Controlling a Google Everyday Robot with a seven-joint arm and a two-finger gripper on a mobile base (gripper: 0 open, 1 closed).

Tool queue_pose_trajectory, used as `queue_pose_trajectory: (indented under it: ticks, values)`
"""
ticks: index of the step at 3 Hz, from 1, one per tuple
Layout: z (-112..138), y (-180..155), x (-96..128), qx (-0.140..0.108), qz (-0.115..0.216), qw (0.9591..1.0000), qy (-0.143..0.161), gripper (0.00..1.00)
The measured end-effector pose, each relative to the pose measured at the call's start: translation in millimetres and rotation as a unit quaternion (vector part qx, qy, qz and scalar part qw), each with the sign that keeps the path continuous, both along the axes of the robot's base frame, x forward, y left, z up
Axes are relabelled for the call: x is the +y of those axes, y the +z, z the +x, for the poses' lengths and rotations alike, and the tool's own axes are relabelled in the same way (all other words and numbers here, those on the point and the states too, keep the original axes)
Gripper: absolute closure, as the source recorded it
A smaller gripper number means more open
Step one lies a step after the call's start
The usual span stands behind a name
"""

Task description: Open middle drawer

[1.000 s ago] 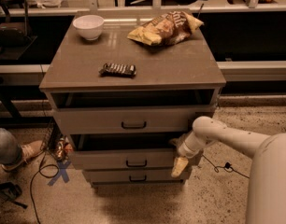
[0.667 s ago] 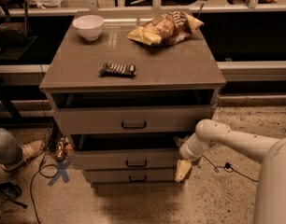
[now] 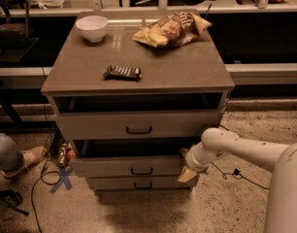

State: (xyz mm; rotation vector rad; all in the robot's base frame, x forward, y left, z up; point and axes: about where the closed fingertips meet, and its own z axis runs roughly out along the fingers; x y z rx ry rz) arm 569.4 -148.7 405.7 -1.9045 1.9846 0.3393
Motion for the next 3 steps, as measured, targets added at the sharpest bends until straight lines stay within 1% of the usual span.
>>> queue_pose_trajectory:
  ticks: [2,3]
  values:
    - [-2.7,-0.7,2.2,0.001,-0.003,1.0,0.004,0.84]
    - [-5.7,8.8,-6.9,-0.015,-0.005,0.9999,-0.006,1.0]
